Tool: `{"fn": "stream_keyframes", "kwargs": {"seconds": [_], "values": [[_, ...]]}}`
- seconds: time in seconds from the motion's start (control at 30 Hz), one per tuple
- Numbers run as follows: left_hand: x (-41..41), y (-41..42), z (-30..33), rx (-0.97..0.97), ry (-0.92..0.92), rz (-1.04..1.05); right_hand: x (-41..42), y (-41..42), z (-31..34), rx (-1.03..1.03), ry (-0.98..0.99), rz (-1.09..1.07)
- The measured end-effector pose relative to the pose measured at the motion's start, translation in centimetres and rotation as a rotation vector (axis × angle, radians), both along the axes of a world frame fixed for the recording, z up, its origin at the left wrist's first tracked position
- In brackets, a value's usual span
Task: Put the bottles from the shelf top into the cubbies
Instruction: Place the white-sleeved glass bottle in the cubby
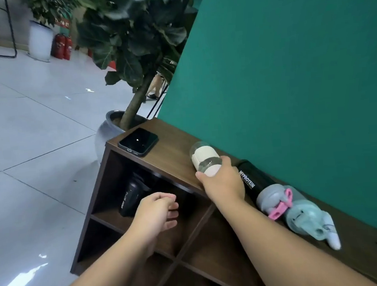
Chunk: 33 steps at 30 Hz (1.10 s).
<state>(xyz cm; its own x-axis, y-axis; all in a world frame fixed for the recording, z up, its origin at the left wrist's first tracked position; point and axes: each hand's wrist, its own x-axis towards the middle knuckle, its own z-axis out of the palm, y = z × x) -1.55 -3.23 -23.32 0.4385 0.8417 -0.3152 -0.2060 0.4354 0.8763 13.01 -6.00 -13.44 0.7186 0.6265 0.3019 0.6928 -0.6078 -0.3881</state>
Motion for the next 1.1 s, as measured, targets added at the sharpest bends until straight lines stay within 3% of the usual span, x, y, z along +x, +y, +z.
{"fn": "stream_keyframes", "kwargs": {"seconds": [0.23, 0.5, 0.7, 0.87, 0.97, 1.1], "values": [[0.2, 0.4, 0.3, 0.004, 0.035, 0.062, 1.8, 0.0, 0.5, 0.097, 0.057, 0.031], [-2.6, -1.1, 1.1, 0.014, 0.04, 0.146, -4.1, -7.9, 3.2, 0.242, 0.05, 0.306], [-2.2, -2.1, -2.9, -0.274, -0.041, -0.04, -6.8, -8.7, -3.3, 0.108, 0.163, 0.346], [-0.8, -0.4, -10.2, -0.391, -0.095, 0.041, -6.4, -5.2, -9.0, -0.001, 0.235, 0.276], [0.7, 1.4, -13.2, -0.355, -0.053, 0.057, -5.0, -2.2, -11.8, -0.006, 0.261, 0.248], [2.3, 3.6, -14.8, -0.21, 0.134, 0.007, -3.1, 1.7, -14.4, 0.017, 0.265, 0.245]]}}
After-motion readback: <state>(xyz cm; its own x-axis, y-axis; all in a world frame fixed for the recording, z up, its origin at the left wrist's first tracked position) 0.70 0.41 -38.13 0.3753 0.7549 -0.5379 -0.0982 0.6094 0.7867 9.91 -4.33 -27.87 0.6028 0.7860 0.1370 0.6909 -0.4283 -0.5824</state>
